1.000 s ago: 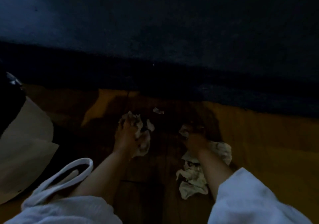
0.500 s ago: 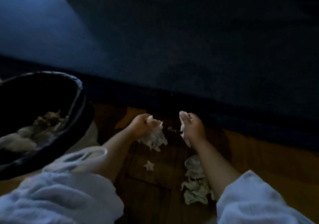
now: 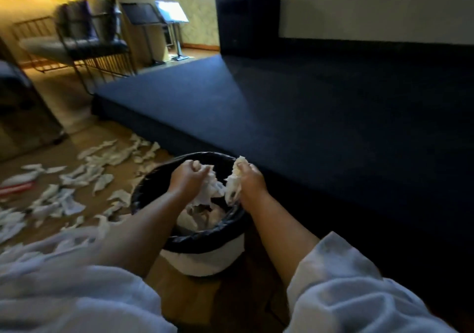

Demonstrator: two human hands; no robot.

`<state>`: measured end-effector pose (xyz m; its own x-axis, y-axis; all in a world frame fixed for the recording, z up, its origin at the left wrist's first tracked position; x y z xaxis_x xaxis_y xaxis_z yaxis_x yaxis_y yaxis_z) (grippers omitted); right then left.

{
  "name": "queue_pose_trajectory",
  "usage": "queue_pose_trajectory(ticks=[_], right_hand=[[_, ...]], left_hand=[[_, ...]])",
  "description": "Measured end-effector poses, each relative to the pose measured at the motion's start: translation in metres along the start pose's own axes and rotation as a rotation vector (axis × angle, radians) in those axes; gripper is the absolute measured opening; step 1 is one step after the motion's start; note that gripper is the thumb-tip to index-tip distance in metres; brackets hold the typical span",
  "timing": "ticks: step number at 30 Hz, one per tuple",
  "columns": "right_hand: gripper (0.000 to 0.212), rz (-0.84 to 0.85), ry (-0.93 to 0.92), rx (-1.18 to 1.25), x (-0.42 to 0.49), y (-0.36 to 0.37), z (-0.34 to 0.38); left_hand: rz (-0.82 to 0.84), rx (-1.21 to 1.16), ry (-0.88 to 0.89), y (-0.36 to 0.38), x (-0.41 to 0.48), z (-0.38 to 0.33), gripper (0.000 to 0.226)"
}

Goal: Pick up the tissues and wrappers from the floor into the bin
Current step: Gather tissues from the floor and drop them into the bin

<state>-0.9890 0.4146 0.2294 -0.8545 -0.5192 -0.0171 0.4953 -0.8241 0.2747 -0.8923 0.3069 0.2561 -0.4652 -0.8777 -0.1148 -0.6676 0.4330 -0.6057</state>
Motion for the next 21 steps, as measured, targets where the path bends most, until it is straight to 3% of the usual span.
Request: queue_pose_trajectory(ticks=[3, 6, 9, 11, 16, 21], right_hand=[[0.023, 0.117, 0.082, -0.062, 0.003, 0.032, -0.018], [0.029, 0.198, 0.105, -0.127, -0.002, 0.037, -0.022], [0.017, 0.237, 0.102, -0.184, -0.006, 0.019, -0.017], [0.024, 0.226, 0.057, -0.217, -0.008, -0.002, -0.010], [0.021, 0.045, -0.044, -0.192, -0.018, -0.078, 0.007], [0.019, -0.257, -0.023, -0.260, -0.045, -0.188, -0.001]], left_hand=[[-0.020, -0.043, -0.161, -0.023, 0.010, 0.030, 0.022], [0.126, 0.004, -0.294, -0.018, 0.007, 0.045, 0.041], [0.145, 0.085, -0.328, -0.009, 0.003, 0.034, 0.043], [0.127, 0.090, -0.296, 0.002, -0.001, 0.018, 0.050], [0.169, 0.190, -0.025, 0.066, -0.033, -0.042, 0.048], [0.371, 0.286, 0.112, 0.161, -0.092, -0.069, 0.060]])
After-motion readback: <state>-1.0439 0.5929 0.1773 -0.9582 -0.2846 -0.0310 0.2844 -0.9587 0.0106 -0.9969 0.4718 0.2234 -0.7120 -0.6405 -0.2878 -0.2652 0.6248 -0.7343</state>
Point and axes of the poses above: each hand's wrist, its own x-axis towards the middle knuckle, its own y-axis out of the palm, z = x × y, the point moved 3 cm from there along x, towards the middle knuckle, and after that the axes turned 14 degrees about -y, right-handed, at the moved point
